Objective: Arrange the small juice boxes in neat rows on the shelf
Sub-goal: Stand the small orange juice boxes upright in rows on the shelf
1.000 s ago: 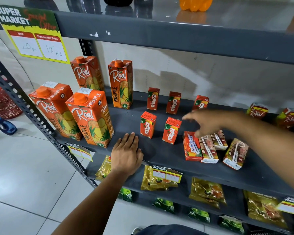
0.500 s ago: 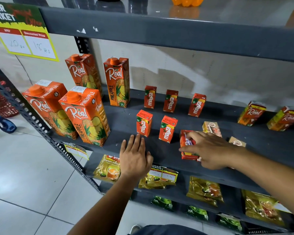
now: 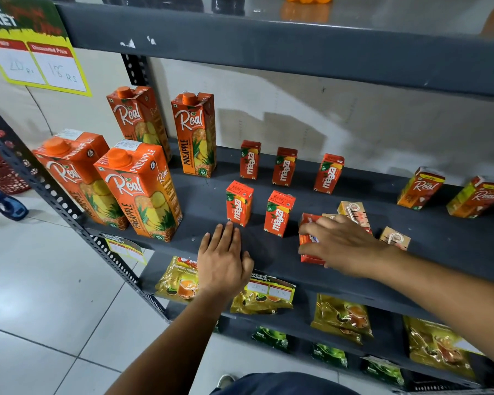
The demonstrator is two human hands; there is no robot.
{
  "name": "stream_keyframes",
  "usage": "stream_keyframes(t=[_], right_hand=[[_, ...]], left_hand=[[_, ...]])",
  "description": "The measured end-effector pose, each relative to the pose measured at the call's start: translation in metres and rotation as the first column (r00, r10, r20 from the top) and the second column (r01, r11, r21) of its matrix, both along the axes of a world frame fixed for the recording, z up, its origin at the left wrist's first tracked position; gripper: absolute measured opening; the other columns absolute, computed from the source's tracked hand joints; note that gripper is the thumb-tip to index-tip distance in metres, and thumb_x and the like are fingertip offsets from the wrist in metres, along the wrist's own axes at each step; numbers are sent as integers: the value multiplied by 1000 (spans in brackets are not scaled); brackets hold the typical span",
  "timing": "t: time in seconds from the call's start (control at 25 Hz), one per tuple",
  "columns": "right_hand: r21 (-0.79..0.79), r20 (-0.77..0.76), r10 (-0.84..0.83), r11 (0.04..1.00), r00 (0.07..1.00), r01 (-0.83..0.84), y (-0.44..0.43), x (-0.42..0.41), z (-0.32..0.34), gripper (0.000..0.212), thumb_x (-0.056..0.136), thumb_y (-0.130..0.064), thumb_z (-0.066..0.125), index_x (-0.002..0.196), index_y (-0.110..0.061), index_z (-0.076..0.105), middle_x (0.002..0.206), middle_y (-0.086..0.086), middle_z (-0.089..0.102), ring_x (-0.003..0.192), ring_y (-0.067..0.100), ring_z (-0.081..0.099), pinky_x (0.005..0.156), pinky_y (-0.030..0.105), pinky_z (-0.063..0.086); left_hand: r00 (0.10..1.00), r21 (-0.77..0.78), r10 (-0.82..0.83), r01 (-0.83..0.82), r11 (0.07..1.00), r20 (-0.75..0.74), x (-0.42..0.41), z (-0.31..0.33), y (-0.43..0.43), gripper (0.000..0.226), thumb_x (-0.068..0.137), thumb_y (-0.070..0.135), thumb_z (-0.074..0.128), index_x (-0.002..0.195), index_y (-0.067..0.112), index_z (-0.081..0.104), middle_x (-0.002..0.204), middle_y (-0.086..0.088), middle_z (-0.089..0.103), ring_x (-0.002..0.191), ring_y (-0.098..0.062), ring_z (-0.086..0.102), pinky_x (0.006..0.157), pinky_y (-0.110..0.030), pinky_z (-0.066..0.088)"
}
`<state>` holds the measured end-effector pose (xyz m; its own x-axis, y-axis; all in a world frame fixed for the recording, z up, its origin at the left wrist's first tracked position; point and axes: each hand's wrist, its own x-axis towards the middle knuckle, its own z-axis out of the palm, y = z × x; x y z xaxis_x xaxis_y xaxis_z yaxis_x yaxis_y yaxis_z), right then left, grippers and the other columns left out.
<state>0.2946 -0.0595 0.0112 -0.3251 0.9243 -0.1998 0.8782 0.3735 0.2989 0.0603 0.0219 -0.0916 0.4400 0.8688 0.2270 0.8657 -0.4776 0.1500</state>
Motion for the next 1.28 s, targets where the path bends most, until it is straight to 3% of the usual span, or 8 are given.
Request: stream_keyframes(t=[0.16,0.28,0.44,0.64,0.84,0.96,1.12,1.28], right_hand=[[78,-23,68,995,997,-66,0,8,7,64,64,-45,84,120,-25,60,126,1,61,107,27,61,80,43,51],[167,-270,-19,984,963,66,-4,13,10,64,71,-58,73,122,-23,57,122,0,63,106,23,62,85,37,49],[85,-720,-312,847,620,524,2,8,17,43,69,-57,72,98,-26,64,91,-9,67,84,12,63,73,30,49],[-69,-778,-460,740,428,669,15,4,16,40,75,-52,72,100,-23,62,92,-7,69,78,4,60,63,23,44],[-282,-569,-492,869,659,406,16,15,34,75,82,-22,70,147,-30,32,153,-1,33,138,17,33,96,22,30],[-251,-484,-398,916,779,312,23,26,46,61,89,-12,61,144,-28,41,152,-1,36,137,15,33,95,22,32],[-193,-437,-431,902,790,385,33,27,53,58,88,-42,64,138,-19,48,134,4,59,118,17,55,97,34,45],[-192,-390,-436,900,811,391,32,25,51,76,85,-41,68,148,-19,31,146,6,43,130,21,44,103,34,41]], left_hand=[[1000,-1,1,-1,1000,-10,0,0,0,61,85,42,34,132,9,55,143,-11,50,134,-28,42,112,-46,28],[1000,-6,3,-3,1000,-10,0,-1,0,61,85,42,34,132,9,54,143,-11,49,134,-28,42,111,-46,29],[1000,-8,1,-1,1000,7,1,-1,0,59,84,40,38,130,7,56,141,-13,51,132,-30,44,110,-47,31],[1000,-5,3,-3,1000,1,0,-1,-1,60,84,40,37,131,8,54,142,-12,50,134,-29,42,111,-46,29],[1000,-3,-3,3,1000,-12,0,-1,-1,60,86,41,34,133,8,53,144,-11,49,135,-28,40,112,-46,28],[1000,-1,-2,2,1000,-9,-1,0,-1,61,86,41,33,133,8,53,143,-11,49,135,-29,41,112,-46,29],[1000,-10,-4,4,1000,5,0,0,-1,61,85,41,33,131,7,54,142,-12,50,134,-29,42,111,-46,30],[1000,-16,-7,7,1000,8,0,0,-1,61,85,41,34,132,7,54,143,-12,49,134,-30,41,110,-46,30]])
